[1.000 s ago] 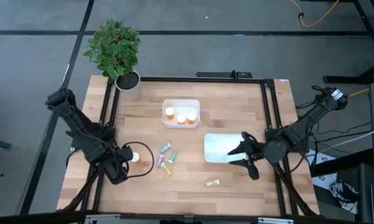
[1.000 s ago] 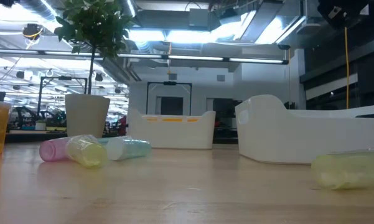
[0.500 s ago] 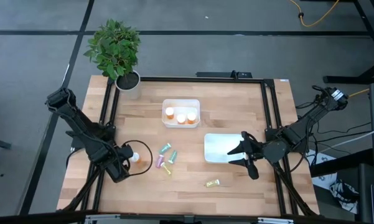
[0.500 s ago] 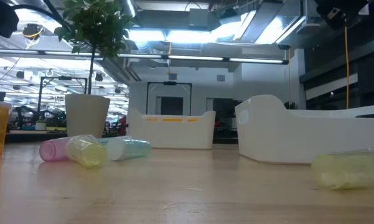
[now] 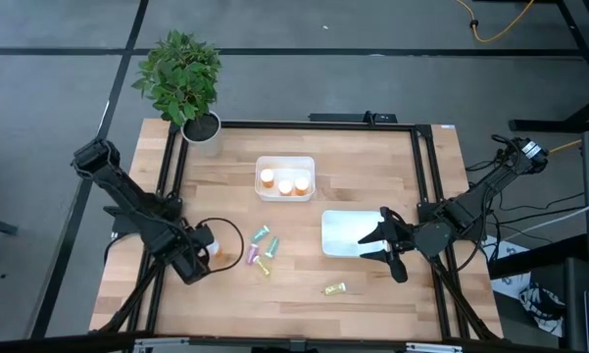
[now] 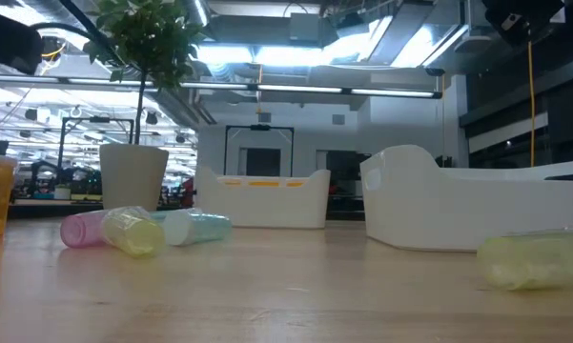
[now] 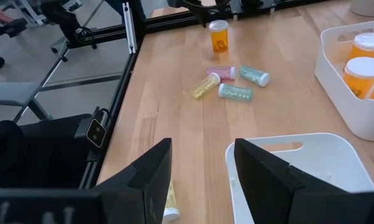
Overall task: Pick and place medicine bottles into bin by pill shape (circle, oval)
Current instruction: Put the large orange pill bottle into the top white bin
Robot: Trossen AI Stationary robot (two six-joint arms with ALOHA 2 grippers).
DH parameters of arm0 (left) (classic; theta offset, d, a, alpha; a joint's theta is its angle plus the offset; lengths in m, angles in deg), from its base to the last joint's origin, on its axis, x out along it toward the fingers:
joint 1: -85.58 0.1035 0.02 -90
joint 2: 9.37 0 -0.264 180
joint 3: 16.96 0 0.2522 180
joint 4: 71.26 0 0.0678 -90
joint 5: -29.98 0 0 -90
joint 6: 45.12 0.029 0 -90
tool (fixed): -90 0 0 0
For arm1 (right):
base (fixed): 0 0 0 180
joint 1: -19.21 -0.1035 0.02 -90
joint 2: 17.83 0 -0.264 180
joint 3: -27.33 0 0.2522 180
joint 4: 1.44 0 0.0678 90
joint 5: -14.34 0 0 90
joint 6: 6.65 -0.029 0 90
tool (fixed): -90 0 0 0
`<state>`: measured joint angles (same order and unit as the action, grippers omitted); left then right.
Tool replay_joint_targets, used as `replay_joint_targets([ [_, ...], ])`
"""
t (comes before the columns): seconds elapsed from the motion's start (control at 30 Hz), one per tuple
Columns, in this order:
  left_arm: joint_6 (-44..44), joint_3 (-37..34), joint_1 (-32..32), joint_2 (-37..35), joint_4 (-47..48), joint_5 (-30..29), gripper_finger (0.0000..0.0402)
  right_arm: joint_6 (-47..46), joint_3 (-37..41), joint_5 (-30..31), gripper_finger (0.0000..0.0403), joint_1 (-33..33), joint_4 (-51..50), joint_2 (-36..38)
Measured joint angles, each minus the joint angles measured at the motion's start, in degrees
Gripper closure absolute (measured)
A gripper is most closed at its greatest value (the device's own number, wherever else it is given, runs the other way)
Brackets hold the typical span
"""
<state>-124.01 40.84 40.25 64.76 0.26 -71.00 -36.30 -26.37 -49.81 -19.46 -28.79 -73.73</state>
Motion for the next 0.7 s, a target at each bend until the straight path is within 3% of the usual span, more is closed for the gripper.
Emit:
replay_joint_targets([
  [0.3, 7.67, -0.38, 3.55, 0.00, -5.34, 0.17, 0.0140, -0.01, 0.00, -0.19, 0.0227, 0.00, -0.07, 0.00],
  [0.7, 14.63, -0.38, 9.91, 0.00, -5.02, -0.05, 0.0140, -0.03, 0.00, -0.48, 0.0227, 0.00, -0.20, 0.00],
])
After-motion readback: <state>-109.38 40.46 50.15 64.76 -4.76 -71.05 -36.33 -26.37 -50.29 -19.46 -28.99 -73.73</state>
